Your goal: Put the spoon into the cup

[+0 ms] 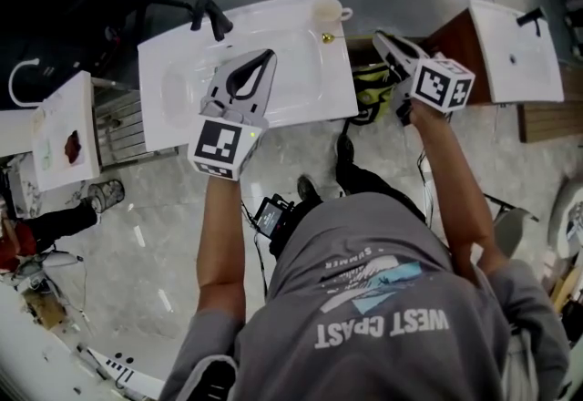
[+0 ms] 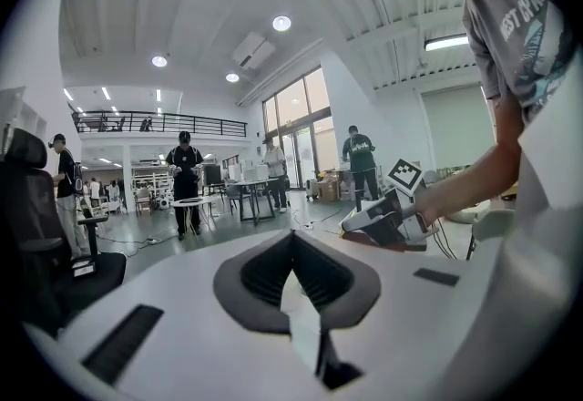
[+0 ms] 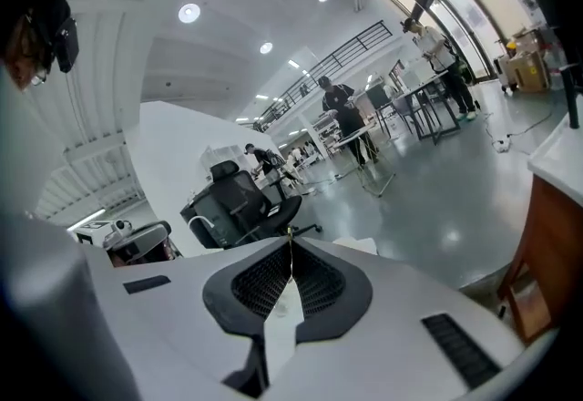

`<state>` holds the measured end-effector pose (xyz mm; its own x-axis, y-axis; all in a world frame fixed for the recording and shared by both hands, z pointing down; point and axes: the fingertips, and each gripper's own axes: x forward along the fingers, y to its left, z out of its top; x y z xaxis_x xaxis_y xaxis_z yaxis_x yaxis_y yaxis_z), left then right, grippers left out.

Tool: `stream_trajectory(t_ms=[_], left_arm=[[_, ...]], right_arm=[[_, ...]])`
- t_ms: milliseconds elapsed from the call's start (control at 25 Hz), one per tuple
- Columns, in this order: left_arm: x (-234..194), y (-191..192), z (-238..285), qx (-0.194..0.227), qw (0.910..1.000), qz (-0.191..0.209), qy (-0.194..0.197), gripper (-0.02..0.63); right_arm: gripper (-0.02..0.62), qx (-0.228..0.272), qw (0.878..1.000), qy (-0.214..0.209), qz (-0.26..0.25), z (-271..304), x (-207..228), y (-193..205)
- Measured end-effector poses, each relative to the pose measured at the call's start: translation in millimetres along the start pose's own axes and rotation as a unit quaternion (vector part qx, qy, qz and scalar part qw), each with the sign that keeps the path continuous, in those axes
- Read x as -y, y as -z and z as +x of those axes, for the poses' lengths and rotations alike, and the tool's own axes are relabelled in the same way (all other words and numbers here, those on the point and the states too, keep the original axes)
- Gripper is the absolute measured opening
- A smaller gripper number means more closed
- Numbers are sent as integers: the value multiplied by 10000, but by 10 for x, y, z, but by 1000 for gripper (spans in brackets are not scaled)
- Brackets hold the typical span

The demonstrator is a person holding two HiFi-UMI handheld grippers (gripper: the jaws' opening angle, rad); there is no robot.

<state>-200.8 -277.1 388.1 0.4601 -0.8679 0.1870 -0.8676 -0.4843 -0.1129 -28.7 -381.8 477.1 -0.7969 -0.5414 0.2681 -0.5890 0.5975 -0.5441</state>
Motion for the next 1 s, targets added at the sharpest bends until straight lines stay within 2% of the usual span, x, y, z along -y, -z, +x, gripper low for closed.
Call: stream_trajectory(t_ms=[480,1000], left_arm=[[-190,-96,19,139,9997,52,-176,2],[-354,98,190,-28,9994,-127,-305,2]], right_arm=[[32,51,9968,211,-772,193,-10,-401],[32,-404,9932,439,-1000,693,397,-306]])
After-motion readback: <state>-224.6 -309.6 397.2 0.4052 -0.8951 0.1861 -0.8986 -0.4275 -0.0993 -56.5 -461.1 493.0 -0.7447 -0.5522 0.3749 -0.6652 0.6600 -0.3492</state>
